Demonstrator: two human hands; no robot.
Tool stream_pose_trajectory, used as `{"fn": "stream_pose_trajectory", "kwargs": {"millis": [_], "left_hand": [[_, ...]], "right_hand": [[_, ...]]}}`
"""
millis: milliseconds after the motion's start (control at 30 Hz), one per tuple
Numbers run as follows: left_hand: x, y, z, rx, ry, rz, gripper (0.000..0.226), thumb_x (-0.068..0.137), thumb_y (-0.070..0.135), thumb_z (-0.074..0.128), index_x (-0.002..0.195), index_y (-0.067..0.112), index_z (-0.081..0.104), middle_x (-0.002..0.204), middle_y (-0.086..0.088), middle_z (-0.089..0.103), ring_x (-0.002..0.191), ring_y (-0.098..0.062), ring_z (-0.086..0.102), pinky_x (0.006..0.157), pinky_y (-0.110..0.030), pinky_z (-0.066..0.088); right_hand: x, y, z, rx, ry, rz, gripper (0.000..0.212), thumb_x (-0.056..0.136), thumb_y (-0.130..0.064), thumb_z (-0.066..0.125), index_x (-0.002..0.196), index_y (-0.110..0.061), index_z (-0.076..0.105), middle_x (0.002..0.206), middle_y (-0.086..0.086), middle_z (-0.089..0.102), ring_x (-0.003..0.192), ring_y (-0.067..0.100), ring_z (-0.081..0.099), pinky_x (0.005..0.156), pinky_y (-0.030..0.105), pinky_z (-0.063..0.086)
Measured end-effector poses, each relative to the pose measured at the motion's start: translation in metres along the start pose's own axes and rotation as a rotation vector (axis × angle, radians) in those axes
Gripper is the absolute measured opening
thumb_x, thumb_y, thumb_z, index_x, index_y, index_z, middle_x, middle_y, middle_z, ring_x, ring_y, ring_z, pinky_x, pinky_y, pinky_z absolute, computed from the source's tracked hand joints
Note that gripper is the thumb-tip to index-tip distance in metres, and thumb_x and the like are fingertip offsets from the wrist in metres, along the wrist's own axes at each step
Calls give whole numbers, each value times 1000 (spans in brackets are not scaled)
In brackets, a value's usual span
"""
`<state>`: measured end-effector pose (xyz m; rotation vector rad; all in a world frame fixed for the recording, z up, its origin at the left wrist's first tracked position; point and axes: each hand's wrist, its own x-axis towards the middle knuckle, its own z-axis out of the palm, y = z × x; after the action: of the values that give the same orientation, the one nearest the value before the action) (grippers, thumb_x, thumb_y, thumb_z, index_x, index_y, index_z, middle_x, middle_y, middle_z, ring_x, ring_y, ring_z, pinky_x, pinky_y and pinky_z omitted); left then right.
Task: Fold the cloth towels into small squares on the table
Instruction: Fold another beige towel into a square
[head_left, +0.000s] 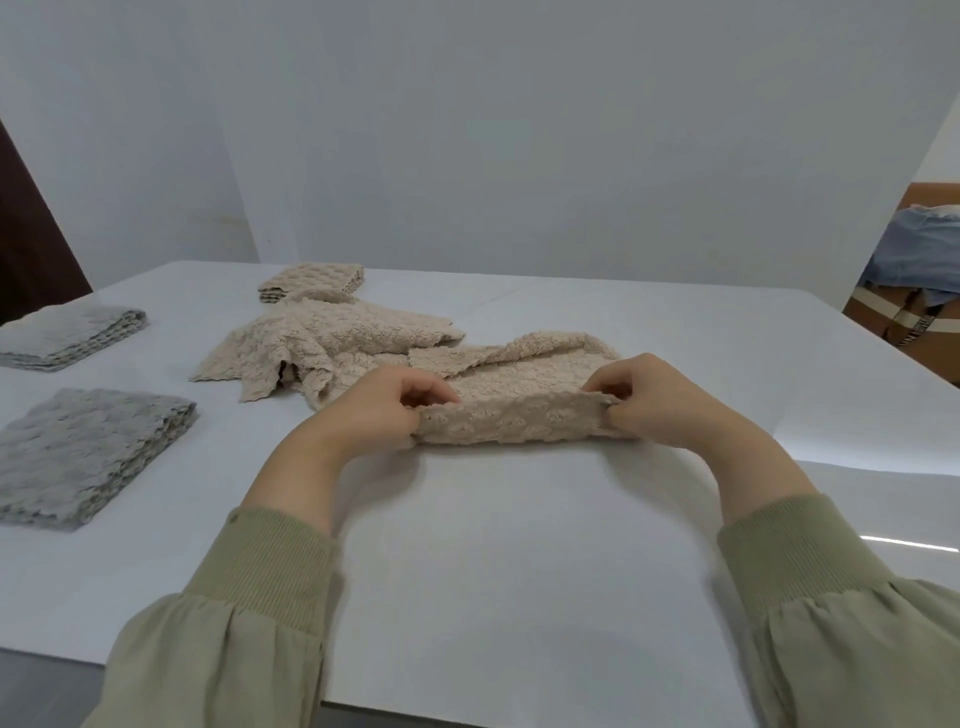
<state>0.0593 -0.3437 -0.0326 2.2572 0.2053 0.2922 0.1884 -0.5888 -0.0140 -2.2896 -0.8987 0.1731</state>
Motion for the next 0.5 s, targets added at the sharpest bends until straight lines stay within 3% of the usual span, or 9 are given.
{"fn": "stream_pose_trajectory", "kwargs": {"millis": [67,200,267,333,367,433,500], "left_hand": [[1,-2,-3,86,92,21,53,76,-19,42,83,26,68,88,9,66,87,-7,59,70,-14,45],[0,5,-3,19,231,13,49,75,-20,45,71,22,69,72,8,63,69,-4,56,61,-16,42],[-3,10,-7,-194,179,12,52,73,-22,37,64,18,70,63,0,64,57,-8,54,52,-21,43],[-6,13,-12,-404,36,33,43,79,-13,38,68,11,72,63,-9,66,53,-14,56,47,-22,43],[-7,12,-13,-468,-8,23,34,84,-3,41,75,7,72,66,-13,68,53,-17,57,48,-23,45],[-4,9,-10,-450,63,-52,29,93,11,45,84,9,72,69,-13,69,53,-19,58,51,-27,45],[1,2,-2,-182,247,-117,27,94,13,48,84,20,72,68,-4,70,55,-17,60,57,-31,48]], "right_hand": [[-1,0,-4,46,11,11,29,78,4,53,84,-18,72,77,2,68,68,11,57,58,16,44],[-2,2,-6,65,-53,47,24,82,-2,53,76,-15,72,68,2,60,66,15,50,59,21,40],[-7,0,-12,106,-177,87,19,88,-27,62,78,-16,73,67,-3,62,65,13,51,62,20,40],[-12,-1,-15,260,-270,125,47,84,-55,53,86,-12,74,74,3,71,64,14,58,68,24,46],[-11,-1,-14,341,-226,121,55,84,-59,47,89,-10,73,76,9,73,64,17,60,70,30,48],[-4,-2,-1,326,40,67,50,91,-55,44,92,-13,71,82,10,73,71,19,63,79,38,52],[8,-3,20,28,235,-23,44,95,-48,43,112,-15,66,112,9,68,104,24,61,97,46,45]]}}
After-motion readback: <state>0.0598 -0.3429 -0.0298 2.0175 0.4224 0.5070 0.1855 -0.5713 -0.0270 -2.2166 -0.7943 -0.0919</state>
